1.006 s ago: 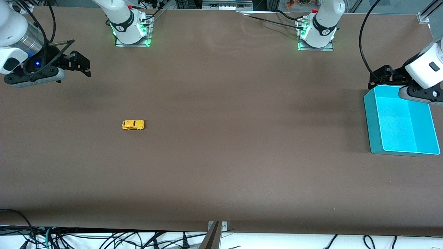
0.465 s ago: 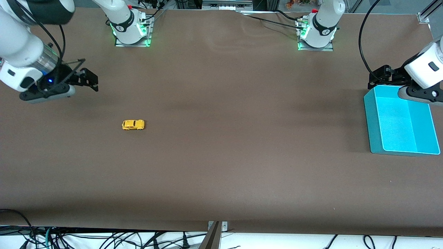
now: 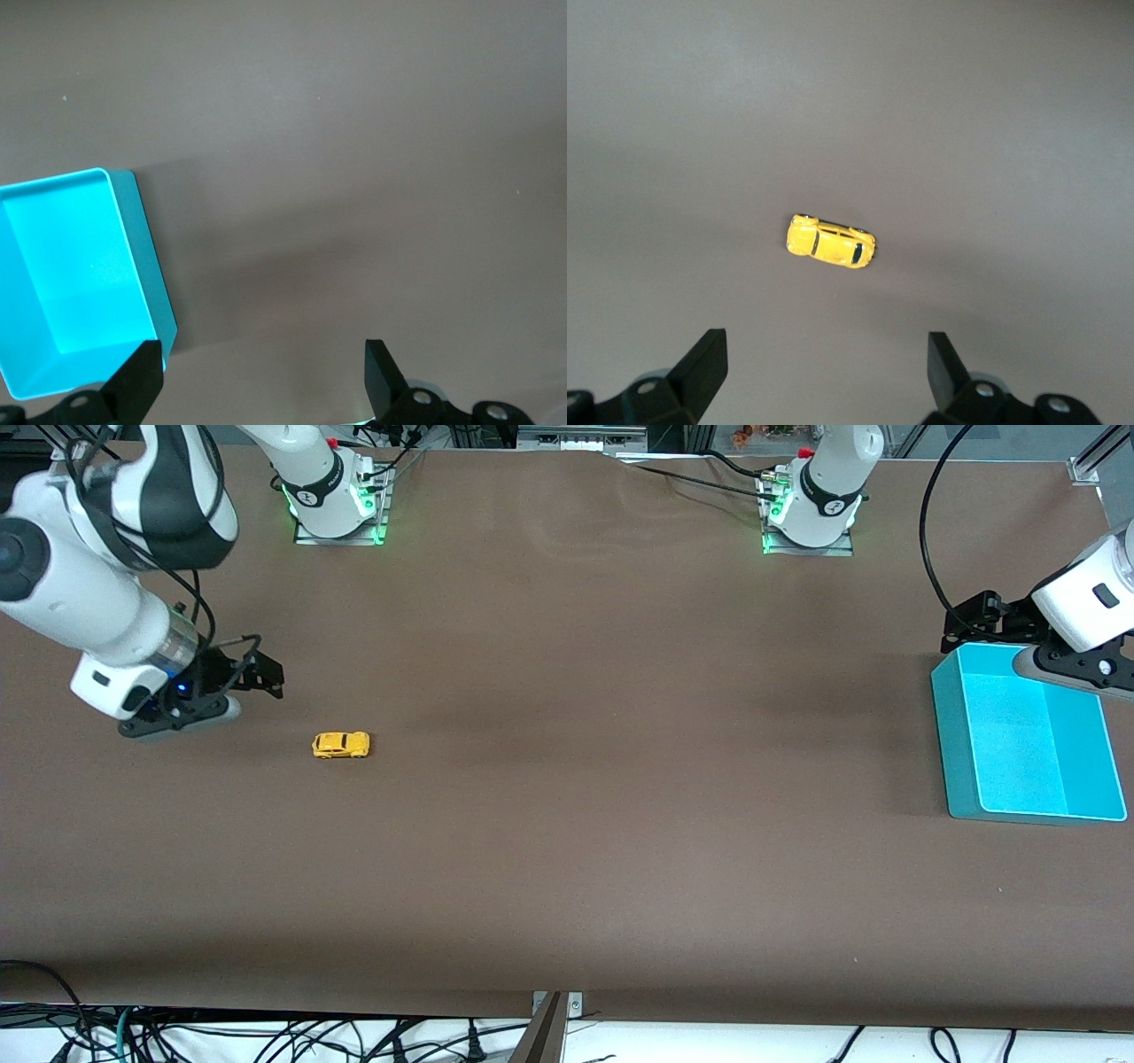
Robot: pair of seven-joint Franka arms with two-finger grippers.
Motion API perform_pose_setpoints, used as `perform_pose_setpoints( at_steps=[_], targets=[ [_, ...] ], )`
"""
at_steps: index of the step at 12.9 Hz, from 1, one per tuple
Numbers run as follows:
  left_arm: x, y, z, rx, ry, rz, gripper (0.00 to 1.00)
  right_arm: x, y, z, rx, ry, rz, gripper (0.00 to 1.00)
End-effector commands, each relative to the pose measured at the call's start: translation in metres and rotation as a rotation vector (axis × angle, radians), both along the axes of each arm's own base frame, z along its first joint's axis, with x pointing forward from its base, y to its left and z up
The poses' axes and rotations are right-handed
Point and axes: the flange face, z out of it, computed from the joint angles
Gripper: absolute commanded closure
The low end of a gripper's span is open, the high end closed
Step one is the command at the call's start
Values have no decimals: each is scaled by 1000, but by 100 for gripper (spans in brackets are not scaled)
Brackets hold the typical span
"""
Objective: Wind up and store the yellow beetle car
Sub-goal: 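Move the right gripper over the yellow car and lower it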
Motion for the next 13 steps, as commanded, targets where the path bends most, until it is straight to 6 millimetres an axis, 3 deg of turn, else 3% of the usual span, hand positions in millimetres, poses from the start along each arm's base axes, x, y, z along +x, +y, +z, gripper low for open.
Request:
perform_pose_setpoints(
  at_steps=[1, 3, 6, 9, 13],
  targets=[
    [5, 3, 0, -34, 2, -121, 0, 11, 4, -38, -1, 33, 71, 0],
    [8, 4, -8, -53, 14, -312, 0, 10, 7, -61, -2, 74, 132, 0],
    [9, 9, -9, -79, 14, -573, 0, 9, 7, -75, 19, 96, 383, 0],
    [9, 9, -20, -101, 55, -628, 0, 10, 17, -93, 41, 85, 624, 0],
    [11, 9, -29, -127, 82, -753, 0, 5, 20, -143, 55, 17, 995, 0]
  ],
)
